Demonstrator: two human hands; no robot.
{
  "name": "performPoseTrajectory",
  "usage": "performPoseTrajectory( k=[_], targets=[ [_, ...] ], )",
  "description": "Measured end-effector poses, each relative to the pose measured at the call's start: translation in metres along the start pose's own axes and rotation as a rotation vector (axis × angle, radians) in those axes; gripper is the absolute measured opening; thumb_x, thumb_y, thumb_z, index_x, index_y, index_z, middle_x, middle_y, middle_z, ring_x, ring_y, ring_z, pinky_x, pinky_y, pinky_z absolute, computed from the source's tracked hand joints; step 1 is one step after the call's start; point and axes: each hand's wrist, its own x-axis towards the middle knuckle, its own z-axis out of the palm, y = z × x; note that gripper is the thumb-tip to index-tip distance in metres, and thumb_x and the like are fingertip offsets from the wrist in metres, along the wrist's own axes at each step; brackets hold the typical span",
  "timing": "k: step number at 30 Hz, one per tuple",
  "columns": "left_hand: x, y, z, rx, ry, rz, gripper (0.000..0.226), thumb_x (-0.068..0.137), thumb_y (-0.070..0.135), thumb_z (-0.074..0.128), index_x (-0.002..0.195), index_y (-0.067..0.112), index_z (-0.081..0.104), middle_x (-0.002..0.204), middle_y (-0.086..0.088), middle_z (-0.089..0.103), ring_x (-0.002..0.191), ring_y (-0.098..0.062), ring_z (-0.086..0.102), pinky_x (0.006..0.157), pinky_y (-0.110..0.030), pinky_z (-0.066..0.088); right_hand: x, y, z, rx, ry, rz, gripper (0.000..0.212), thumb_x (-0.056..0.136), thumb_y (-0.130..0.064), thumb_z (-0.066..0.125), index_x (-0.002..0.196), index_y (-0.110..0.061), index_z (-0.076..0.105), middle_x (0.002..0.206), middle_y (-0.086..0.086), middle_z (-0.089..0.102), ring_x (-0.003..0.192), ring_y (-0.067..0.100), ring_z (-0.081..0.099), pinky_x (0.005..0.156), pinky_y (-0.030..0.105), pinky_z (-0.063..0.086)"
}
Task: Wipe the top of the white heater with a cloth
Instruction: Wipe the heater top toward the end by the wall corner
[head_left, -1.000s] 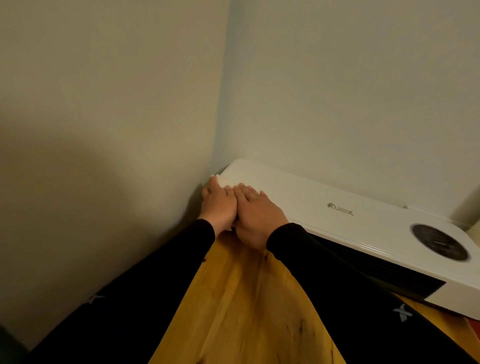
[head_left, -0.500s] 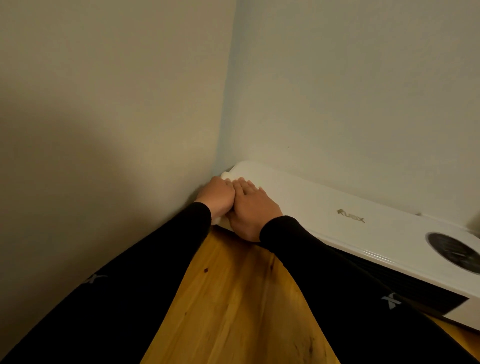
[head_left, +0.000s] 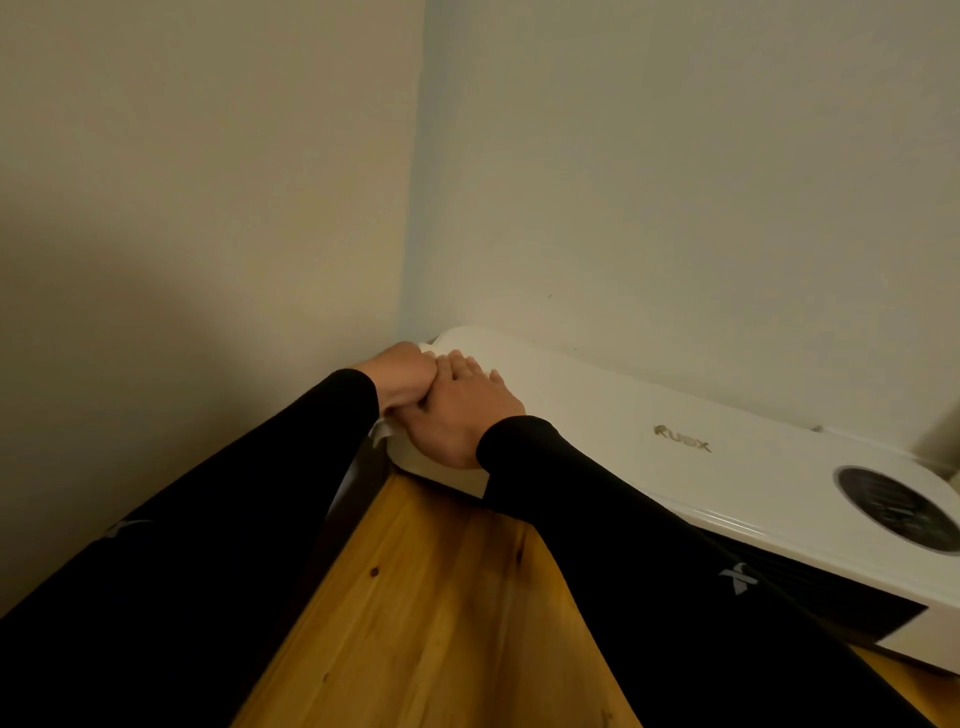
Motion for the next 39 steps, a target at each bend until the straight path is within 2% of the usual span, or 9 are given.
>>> performPoseTrajectory(
  k=[16,39],
  targets=[
    [0.038,0.027,0.006,0.164,-0.072,0.031,0.040,0.103,0.019,0.038,0.125,-0.010,0.055,0.134,-0.028,0.054,0.125,-0.041,0.050,0.100,-0.041,0.040,0.034,0.027,-0.006,0.082,0.024,0.057,0.086,0.092,-0.061,0.024,0.161,-0.012,0.004,0.169,0.011,0.004,0.156,0.025,0.001,0.124,0.047,0.000],
    [0.057,0.040,0.012,0.283,-0.055,0.070,0.042,0.102,0.022,0.037,0.124,-0.009,0.055,0.131,-0.027,0.056,0.122,-0.039,0.052,0.095,-0.040,0.041,0.061,0.048,-0.009,0.058,0.033,0.055,0.089,0.090,-0.066,0.029,0.161,-0.015,0.010,0.169,0.009,0.008,0.156,0.024,0.004,0.122,0.053,0.000]
  ],
)
